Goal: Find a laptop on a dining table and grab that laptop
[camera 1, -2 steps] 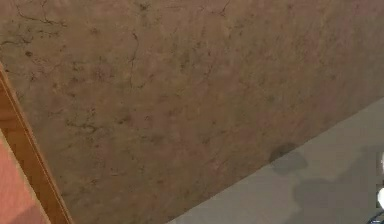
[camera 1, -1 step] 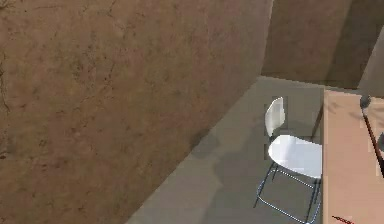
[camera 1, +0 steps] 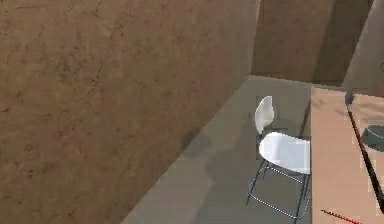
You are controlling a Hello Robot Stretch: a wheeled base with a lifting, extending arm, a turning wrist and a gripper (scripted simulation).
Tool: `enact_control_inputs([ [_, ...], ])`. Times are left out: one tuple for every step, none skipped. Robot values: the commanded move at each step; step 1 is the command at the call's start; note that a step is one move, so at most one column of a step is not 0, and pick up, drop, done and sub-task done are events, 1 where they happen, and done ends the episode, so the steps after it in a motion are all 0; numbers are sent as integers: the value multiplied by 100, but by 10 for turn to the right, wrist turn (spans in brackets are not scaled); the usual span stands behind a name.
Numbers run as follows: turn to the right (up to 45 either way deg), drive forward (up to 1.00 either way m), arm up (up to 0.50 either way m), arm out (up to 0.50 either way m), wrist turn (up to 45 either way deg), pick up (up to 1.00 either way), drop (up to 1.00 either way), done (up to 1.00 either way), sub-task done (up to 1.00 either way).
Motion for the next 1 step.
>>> enact_control_inputs([
  [0, 90, 0, 0, 0, 0, 0, 0, 0],
])
